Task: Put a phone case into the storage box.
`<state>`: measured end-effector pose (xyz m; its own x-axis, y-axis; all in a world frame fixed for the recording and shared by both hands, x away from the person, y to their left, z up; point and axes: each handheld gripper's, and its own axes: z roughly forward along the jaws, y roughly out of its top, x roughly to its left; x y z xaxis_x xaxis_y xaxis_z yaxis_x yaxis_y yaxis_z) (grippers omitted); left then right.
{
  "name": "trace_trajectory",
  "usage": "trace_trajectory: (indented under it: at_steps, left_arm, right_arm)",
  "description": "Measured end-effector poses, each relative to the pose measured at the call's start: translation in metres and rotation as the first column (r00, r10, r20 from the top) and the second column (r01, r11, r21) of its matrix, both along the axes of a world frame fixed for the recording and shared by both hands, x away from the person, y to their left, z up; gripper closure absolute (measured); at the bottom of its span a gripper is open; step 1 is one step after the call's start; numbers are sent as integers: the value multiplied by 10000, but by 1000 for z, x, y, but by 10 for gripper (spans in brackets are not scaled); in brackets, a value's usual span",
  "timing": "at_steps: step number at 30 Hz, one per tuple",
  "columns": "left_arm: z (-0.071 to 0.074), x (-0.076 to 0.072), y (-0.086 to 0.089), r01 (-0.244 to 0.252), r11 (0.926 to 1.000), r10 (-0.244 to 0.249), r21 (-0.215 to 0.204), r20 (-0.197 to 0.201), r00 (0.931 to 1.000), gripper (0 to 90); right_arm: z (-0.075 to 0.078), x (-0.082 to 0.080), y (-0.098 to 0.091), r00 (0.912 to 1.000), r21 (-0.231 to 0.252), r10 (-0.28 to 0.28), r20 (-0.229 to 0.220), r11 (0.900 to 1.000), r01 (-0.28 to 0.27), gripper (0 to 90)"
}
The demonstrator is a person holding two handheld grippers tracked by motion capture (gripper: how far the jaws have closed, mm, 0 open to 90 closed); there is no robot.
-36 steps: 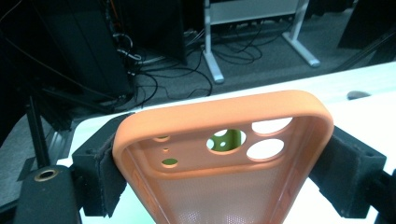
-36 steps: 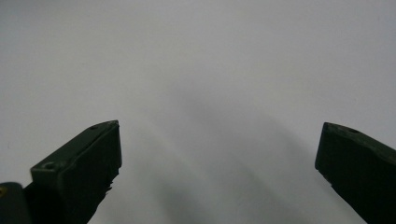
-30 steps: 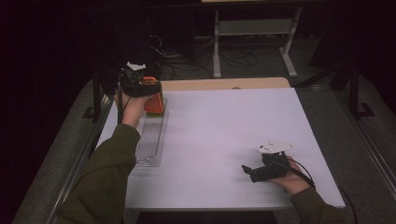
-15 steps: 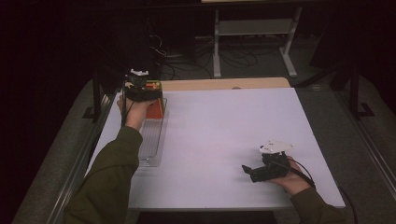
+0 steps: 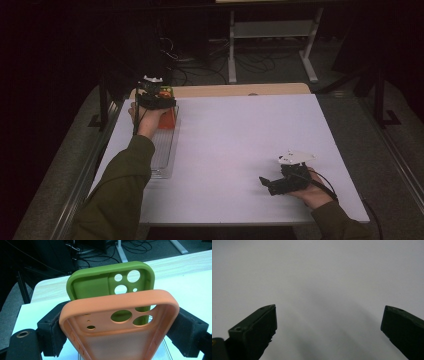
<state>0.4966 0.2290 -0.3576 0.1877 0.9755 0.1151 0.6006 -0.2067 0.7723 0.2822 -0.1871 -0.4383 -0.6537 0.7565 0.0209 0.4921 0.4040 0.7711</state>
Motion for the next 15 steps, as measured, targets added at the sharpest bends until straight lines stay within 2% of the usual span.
trace_trajectory:
  at_steps: [3, 5, 10, 15]
  left_arm:
    - [-1, 1, 1, 5, 10000, -5, -99, 38, 10000, 117]
    - [-1, 2, 2, 92, 9999, -93, -98, -79, 9999, 92]
    - [-2, 2, 4, 76, 9996, -76, -269, -7, 10000, 50]
    - [0, 2, 6, 112, 9996, -109, -253, 97, 9999, 21]
  right_arm:
    - [0, 0, 0, 10000, 2, -1, -3, 10000, 1, 0]
    - [0, 0, 0, 10000, 5, 8, 14, 10000, -8, 0]
    - [0, 0, 0, 10000, 10, -2, -3, 10000, 2, 0]
    - [0, 0, 0, 10000, 7, -6, -15, 10000, 6, 0]
